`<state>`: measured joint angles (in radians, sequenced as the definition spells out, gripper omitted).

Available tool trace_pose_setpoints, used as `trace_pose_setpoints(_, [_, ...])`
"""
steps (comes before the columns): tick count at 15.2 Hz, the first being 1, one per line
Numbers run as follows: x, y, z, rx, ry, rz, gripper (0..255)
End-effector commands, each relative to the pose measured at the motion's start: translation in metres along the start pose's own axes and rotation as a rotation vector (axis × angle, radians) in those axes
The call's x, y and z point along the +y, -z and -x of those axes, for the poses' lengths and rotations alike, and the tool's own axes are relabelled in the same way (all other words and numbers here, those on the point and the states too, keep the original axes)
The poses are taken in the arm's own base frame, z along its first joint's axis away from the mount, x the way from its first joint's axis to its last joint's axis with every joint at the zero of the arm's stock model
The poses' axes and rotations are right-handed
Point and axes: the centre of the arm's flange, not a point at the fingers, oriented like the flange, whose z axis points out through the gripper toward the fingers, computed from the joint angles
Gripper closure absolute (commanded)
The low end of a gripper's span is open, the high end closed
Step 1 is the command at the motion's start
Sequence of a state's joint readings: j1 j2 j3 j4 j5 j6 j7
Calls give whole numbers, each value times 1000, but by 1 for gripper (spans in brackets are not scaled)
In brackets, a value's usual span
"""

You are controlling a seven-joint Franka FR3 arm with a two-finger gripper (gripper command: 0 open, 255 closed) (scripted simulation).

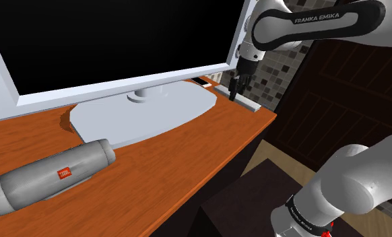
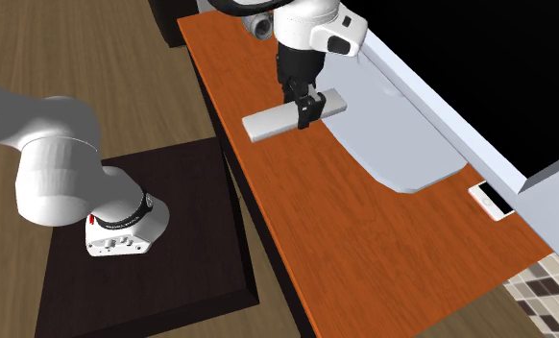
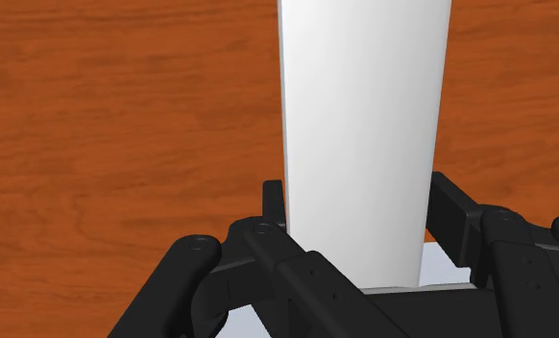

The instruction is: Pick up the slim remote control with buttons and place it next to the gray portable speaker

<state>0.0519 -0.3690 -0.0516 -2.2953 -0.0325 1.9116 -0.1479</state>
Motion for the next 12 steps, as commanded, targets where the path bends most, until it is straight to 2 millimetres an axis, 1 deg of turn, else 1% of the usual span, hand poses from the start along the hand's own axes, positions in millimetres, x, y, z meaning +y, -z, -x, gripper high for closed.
trace_pose_setpoints(1, [-26,-1,0,0,-2,0,255])
trace_pose_setpoints(12, [-172,1,-6,0,-2,0,255])
